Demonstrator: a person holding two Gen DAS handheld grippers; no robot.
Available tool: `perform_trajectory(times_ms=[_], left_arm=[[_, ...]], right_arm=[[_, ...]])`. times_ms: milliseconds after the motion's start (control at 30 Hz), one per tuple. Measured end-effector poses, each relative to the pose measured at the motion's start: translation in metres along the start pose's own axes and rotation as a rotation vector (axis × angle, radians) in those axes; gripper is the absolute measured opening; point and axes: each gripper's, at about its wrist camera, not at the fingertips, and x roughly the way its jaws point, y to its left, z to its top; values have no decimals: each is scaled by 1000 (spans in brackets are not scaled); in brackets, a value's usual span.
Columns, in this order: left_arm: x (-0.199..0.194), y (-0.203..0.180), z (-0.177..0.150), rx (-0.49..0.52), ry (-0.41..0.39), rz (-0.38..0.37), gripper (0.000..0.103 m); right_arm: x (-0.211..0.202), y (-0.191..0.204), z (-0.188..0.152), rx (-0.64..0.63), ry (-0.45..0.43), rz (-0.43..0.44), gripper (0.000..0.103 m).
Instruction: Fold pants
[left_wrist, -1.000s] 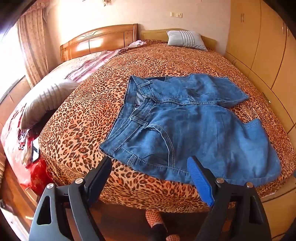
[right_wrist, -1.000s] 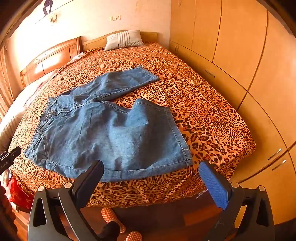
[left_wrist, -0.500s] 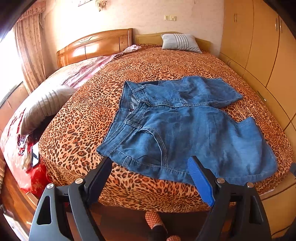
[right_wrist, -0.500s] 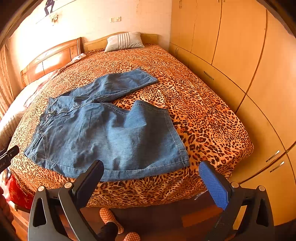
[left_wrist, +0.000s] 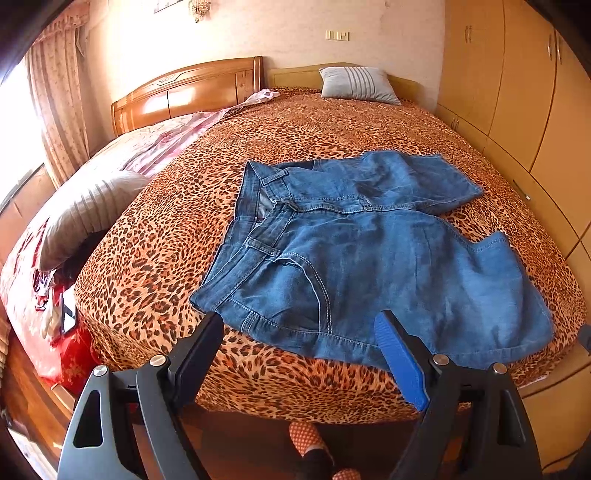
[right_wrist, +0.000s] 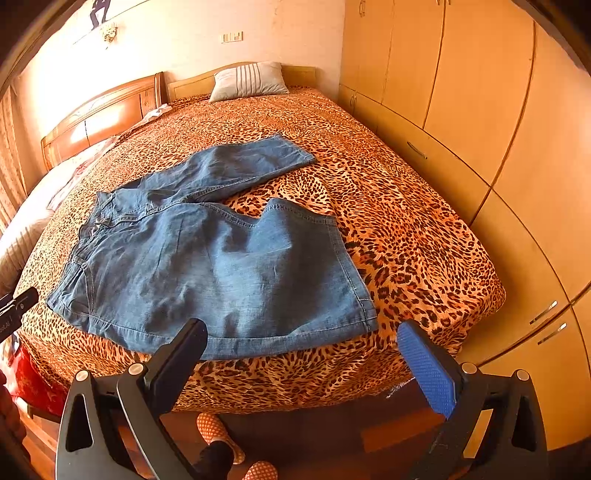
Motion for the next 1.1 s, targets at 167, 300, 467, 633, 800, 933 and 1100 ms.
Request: perform_trajectory(times_ms=[167,300,467,633,800,933,1100], left_arm=[[0,-1,-2,5,-3,-2,85],[2,-1,0,7,-2,1,85],[3,-2,0,9,0,-2,85],[7,-2,0,11,9,-6,85],[14,-1,2,11,26,-9,85],[19,-1,5,16,35,-13,85],[25,-1,7,21,45,-14,85]], right_arm=[[2,1,1,-7,3,0,103],[3,4,2,-13,4,1,103],[4,6,2,-16,7,0,103],[6,7,3,-19,12,1,103],[10,11,4,-21,20,-2,103],[12,13,6,-22,24,-4,103],[16,17,7,-18,30,-7,103]])
